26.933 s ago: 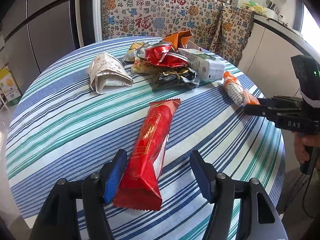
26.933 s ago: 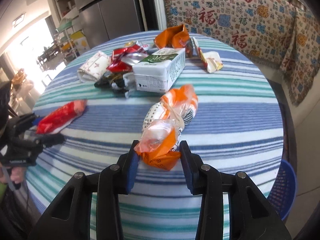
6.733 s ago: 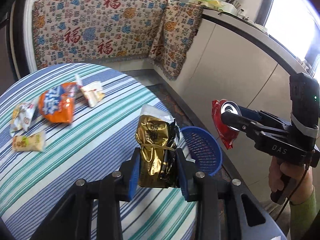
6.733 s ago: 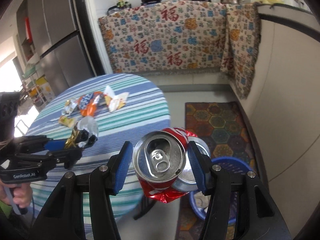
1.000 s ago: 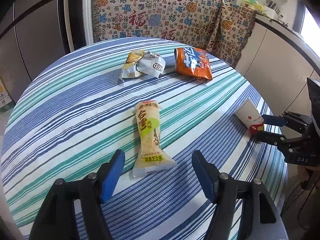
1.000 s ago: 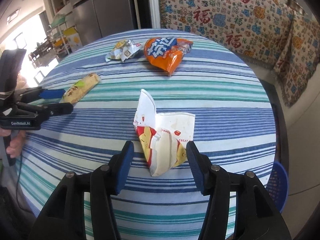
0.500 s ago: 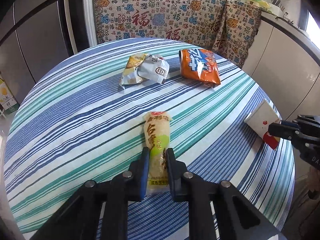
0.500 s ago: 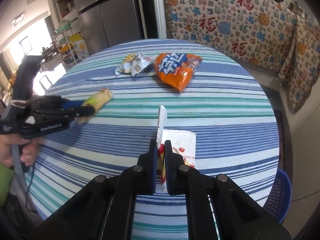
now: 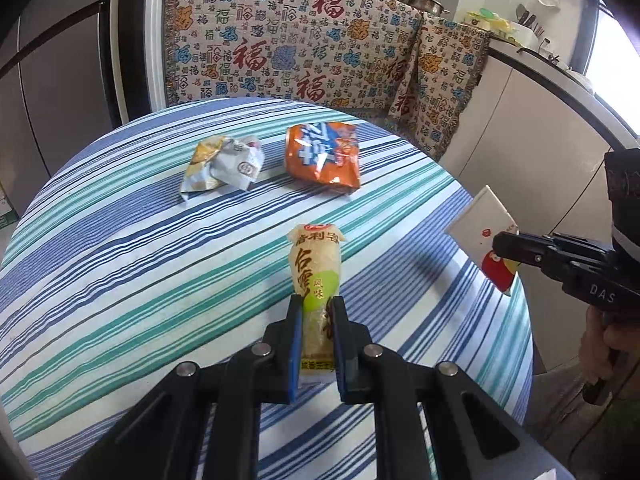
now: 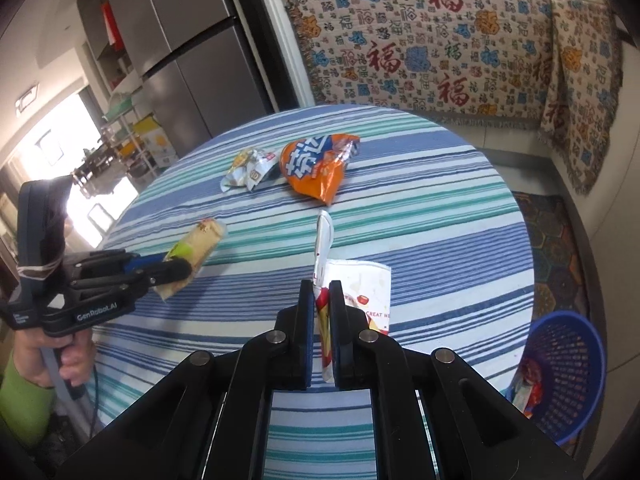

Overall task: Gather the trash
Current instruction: 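Carry bread bag and paper cup over the wastebasket and open both tools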

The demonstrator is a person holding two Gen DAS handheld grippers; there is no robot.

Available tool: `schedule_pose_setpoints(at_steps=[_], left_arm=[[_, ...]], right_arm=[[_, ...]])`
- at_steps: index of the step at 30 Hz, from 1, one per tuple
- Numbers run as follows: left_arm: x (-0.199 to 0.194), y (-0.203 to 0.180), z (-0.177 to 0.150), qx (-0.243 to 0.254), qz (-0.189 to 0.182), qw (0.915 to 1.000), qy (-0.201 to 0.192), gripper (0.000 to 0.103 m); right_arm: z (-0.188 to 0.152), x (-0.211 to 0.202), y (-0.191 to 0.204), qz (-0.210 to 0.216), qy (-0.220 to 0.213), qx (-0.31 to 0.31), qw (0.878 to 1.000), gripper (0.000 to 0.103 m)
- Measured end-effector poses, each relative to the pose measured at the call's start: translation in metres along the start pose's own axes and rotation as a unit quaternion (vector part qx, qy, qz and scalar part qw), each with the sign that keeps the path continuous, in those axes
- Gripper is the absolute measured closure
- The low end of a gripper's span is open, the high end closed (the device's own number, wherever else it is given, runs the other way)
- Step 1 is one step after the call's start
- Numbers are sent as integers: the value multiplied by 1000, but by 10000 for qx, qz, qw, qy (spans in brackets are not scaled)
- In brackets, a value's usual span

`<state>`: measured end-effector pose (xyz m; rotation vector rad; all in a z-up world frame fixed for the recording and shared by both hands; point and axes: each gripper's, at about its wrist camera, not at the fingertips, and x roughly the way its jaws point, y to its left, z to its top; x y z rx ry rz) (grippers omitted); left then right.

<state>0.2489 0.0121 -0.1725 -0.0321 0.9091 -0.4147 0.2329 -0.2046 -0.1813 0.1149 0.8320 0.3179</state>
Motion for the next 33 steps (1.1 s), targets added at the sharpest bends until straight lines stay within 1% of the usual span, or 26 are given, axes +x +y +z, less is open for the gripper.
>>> schedule_pose_setpoints(at_steps=[4,9,13,16,22,27,30,33], left_arm=[[4,-27,5,104,-166,9998,38,90],[9,-68,15,275,-442,9986,46,90],[13,-107,28,457,-744,9962,30,90],[23,-144,40,652,-1003,9928,43,90],[63,-221,58,988,-1439,9843,261,90],[104,-282,63,1284,-1601,9776,457,90],[133,-306,63,1305,-1610,9765,596,90],[159,-319,63,1253,-1614,9761,742,90]], right_arm=[[-1,-13,-11,-27,-96,140,9999,98],[-3,-35,-38,-133,-208,419,9988,98],[-2,-68,-75,-375,-401,733,9958,98],[-5,-92,-111,-705,-465,977,9916,97],[-19,-120,-190,-1303,-253,1546,9790,97],[-33,-129,-251,-1580,-149,2001,9668,97],[-43,-127,-280,-1691,-103,2213,9604,97],[-55,-120,-304,-1700,-81,2447,9546,97]])
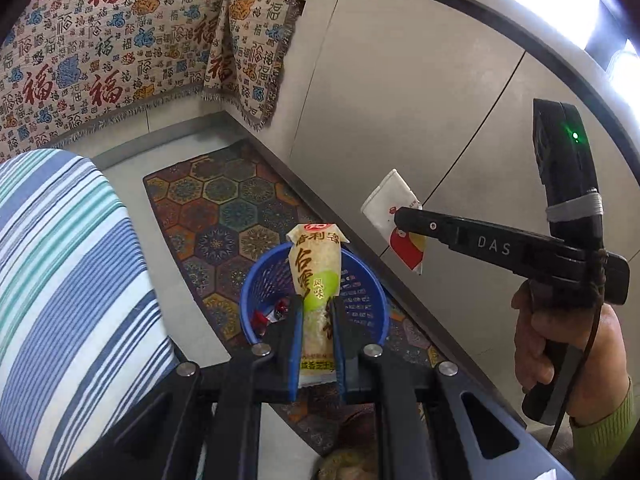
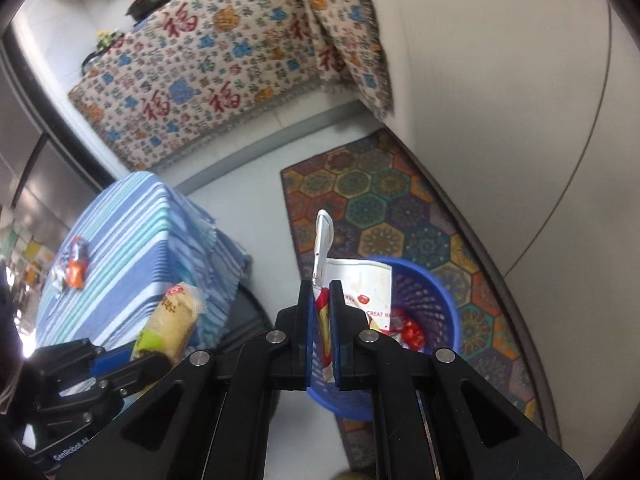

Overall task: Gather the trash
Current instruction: 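Carry bread bag and paper cup over the wastebasket and open both tools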

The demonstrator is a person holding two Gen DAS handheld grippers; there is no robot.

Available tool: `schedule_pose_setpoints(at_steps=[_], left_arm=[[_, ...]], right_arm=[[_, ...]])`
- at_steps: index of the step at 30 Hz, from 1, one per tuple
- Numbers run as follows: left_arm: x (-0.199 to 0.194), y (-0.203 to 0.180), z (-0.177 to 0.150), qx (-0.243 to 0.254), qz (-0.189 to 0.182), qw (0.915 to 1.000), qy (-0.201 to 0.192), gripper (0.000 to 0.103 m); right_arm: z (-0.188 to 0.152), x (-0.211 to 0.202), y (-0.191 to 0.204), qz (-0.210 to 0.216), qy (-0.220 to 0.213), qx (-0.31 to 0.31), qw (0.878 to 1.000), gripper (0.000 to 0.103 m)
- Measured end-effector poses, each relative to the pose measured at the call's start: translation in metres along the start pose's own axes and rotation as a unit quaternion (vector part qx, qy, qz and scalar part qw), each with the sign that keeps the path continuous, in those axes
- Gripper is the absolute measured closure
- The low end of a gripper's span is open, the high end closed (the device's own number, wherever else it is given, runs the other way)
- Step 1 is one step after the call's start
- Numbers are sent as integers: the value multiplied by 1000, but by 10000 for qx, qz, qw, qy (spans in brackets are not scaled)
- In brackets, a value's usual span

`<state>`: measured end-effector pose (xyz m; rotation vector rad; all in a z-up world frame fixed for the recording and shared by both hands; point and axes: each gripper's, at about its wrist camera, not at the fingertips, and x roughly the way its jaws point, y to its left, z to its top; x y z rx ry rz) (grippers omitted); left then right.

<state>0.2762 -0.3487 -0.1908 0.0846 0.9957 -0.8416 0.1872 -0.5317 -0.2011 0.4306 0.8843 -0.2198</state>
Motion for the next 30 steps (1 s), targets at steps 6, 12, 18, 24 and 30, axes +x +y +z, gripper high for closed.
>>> schedule_pose_setpoints(at_steps=[6,12,18,24,30], left_arm=[[43,-9,2,20,-32,9998,184,90],[76,-12,5,-4,-55,9993,364,90],[98,-16,0,84,-124,9987,489,90],[117,-23,-3,247,-222,9978,568,72],[115,-23,-3,264,-40,9989,375,33]], right_arm=[[-4,22,-37,108,240,444,9987,97],[-6,31,-55,172,335,698,9968,97],[-5,39,-62,262,377,827,9955,94],[-5,40,-68,201,324,986,9944,73],[-2,19,-77,12,-104,1197,9927,54]])
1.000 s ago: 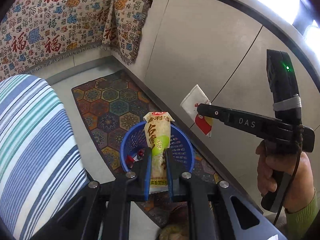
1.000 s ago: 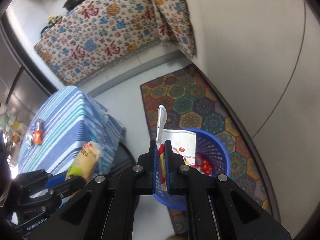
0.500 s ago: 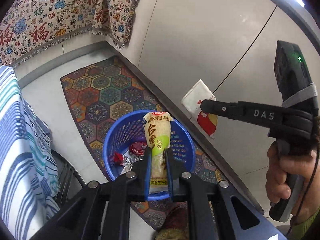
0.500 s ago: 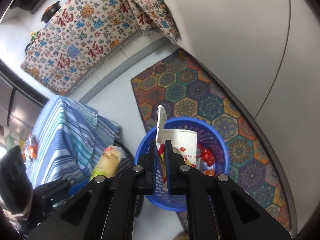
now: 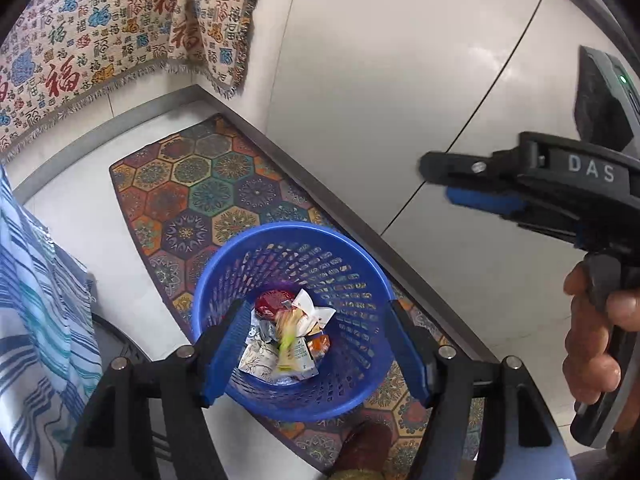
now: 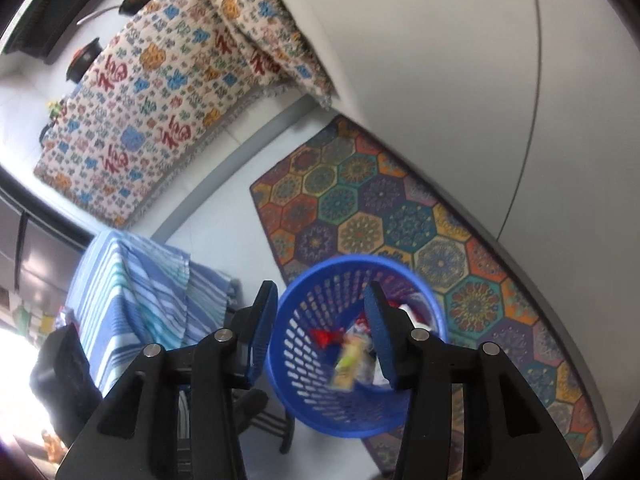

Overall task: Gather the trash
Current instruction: 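Carry bread bag and paper cup over the wastebasket and open both tools, then return both open tools to the table above the last two wrappers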

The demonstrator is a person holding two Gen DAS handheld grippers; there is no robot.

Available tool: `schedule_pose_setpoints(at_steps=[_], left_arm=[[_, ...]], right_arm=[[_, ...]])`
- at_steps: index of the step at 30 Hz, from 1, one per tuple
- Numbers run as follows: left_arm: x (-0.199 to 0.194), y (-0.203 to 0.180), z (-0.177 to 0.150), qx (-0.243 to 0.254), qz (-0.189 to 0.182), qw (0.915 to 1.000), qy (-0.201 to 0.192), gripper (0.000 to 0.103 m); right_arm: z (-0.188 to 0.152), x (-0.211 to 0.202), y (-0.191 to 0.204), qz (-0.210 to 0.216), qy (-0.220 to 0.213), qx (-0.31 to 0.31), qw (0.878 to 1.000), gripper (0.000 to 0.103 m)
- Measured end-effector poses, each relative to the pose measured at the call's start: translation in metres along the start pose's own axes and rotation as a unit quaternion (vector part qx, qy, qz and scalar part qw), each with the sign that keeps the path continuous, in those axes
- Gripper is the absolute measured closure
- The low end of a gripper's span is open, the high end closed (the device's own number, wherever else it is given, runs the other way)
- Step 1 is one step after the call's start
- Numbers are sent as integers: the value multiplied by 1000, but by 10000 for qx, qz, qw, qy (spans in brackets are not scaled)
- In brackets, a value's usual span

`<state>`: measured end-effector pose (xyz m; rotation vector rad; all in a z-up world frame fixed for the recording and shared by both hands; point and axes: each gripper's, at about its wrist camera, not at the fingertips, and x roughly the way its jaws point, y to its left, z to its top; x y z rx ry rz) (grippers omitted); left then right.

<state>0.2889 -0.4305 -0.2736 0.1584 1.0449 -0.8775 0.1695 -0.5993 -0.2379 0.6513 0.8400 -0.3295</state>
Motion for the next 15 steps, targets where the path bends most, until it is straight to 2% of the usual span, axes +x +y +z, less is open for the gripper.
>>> schedule_pose_setpoints(at_steps=[2,4,9,15], left_arm=[[-11,2,0,-79,40,9999,-96,33],[-27,3,0,-128,79,9997,-182,33],[-92,3,-14,-204,151,9989,-406,33],[-178,19,-66,-100,585,9965,-582,29]], right_arm=[[2,-10,2,-115,-198,-95,9997,51],[4,-20,8,-278,-419,-191,9986,39],[4,-43,28,-654,-949,-536,9919,22],[-3,-55,74,-692,-1235,-1123,9835,14]])
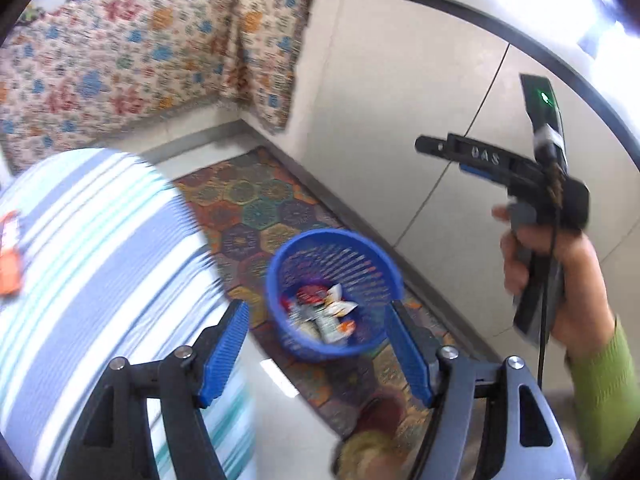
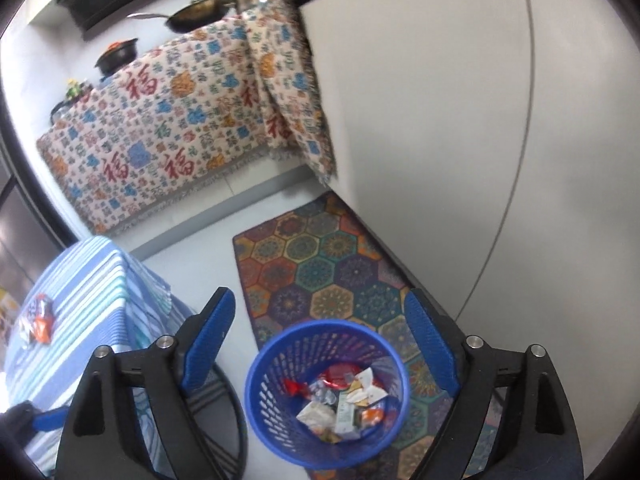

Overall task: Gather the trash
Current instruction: 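Return both open tools to the table above the last two wrappers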

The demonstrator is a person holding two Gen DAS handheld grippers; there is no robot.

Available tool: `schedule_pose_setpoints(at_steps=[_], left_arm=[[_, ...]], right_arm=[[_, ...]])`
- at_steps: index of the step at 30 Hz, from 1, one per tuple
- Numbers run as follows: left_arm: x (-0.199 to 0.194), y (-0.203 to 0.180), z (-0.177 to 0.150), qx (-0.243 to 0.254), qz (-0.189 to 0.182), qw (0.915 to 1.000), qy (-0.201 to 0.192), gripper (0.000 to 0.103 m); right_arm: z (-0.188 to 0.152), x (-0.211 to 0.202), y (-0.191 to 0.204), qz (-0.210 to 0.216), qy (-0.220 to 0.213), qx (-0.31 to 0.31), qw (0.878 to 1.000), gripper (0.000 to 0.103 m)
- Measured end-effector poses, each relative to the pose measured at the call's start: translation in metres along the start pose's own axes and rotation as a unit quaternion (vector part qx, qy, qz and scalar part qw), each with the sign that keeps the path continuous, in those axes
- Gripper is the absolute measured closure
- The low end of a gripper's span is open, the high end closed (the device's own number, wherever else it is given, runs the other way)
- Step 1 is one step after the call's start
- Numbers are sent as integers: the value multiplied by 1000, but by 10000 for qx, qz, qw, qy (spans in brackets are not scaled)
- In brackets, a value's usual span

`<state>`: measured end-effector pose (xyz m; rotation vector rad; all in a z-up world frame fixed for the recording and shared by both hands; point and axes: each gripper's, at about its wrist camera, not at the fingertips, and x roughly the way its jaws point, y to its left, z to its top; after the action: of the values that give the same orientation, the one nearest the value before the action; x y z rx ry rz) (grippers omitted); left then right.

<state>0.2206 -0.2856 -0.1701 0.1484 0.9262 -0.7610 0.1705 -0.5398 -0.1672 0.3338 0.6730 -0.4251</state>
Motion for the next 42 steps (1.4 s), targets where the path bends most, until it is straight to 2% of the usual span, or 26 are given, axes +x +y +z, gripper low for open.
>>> schedule_pose_setpoints(at_steps=[5,10,15,18,20,24,26,28,30,33,40,42], left_arm=[[-47,55,-48,-262,706,9972,7,29],[-73,127,-89,-902,1453,9853,-20,29],[-85,190,-118,-1310,2056,9698,-57,29],[-84,223,-128,-1459,2306,9620,-18,29],[-88,240,-131,-1637,2231,9609,-118,27],[-90,258,-133,-1683,2322,9579,-158,27],[-88,262,-131,-1722,2339,9567,-182,24],[-84,265,-127,-1727,2391,9553,-192,14],[-82,270,-125,-1740,2388,9552,-165,9],[-76,277,-117,-1710,2355,9567,-80,0],[-59,314,-85,-1377,2116,9676,-35,0],[-53,330,-72,-1357,2094,9684,-34,0]], right_arm=[[-6,-18,64,364,-222,-497,9979,13],[-34,-34,155,1057,-261,-1148,9874,9],[-86,-26,252,1798,467,-1943,9632,9],[-112,-14,295,1911,796,-2368,9492,9],[-123,-3,315,1882,936,-2616,9420,9],[-144,12,342,1764,1118,-2932,9330,9],[-149,22,350,1741,1214,-2973,9309,9],[-149,31,352,1713,1316,-2965,9303,9],[-151,33,355,1645,1271,-3045,9296,9],[-151,34,353,1650,1272,-3070,9286,5],[-150,35,350,1645,1323,-3062,9282,0],[-150,35,350,1640,1323,-3063,9283,0]])
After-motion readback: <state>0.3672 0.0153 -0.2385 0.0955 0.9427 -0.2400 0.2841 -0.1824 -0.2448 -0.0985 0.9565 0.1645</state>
